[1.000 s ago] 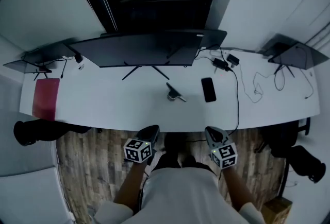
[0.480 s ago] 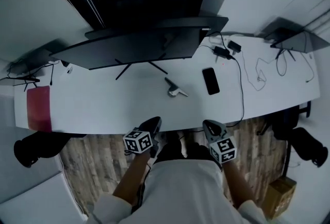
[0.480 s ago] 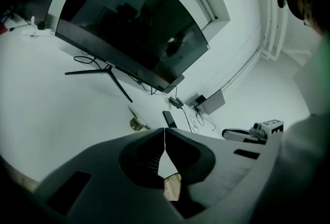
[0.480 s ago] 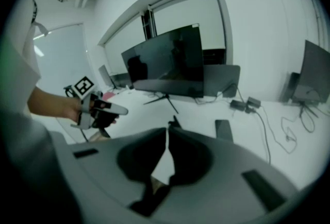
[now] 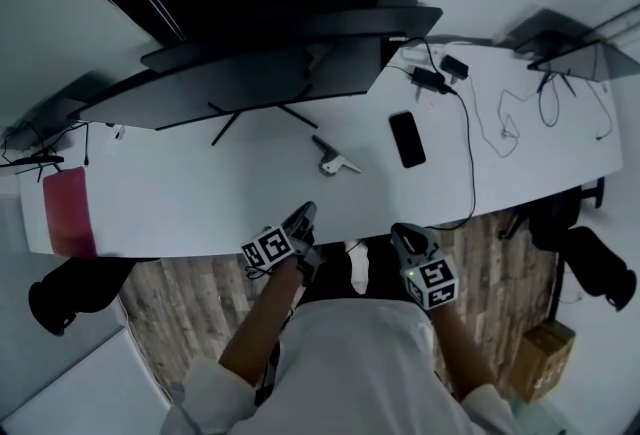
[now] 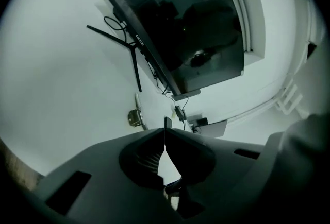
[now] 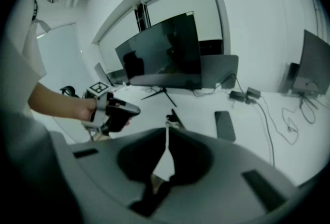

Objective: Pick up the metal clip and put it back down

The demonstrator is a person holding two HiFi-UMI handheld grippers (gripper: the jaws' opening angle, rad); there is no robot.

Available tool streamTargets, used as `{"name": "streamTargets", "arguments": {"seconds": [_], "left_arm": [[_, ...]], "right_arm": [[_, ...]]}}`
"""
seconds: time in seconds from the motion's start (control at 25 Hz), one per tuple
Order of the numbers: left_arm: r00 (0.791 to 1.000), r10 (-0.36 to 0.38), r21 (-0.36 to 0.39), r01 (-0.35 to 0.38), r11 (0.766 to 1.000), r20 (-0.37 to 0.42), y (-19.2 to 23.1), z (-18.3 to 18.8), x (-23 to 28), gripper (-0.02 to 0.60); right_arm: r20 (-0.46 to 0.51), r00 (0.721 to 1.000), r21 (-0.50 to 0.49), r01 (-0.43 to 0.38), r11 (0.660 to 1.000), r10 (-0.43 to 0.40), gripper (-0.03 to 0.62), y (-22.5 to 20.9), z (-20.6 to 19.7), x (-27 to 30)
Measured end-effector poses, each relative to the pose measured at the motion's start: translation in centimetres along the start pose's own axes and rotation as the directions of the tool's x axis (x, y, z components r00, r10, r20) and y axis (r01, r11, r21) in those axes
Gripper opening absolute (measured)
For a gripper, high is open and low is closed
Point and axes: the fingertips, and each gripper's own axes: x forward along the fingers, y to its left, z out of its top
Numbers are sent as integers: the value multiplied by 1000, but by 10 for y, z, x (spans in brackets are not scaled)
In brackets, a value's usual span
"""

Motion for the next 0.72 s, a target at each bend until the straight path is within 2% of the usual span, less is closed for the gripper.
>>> {"name": "streamTargets", "arguments": {"seconds": [0.12,0.28,0.4,0.72], "left_arm": [[1000,-12,-90,15,996,26,5,3,15,35],[999,-32,-168,37,985,35,11,8,38,37],[999,-25,-202,31,979,31,20,10,56,91],[1000,4,-259,-3,966,5,40,8,96,163]], "right_arm": [[-10,1000,10,-14,1000,14,35,-3,-2,3],[-26,999,20,-29,999,29,35,-11,-5,7],[-37,999,22,-35,999,36,35,-21,-11,10],[-76,995,49,-58,997,62,35,-41,-23,16]]}}
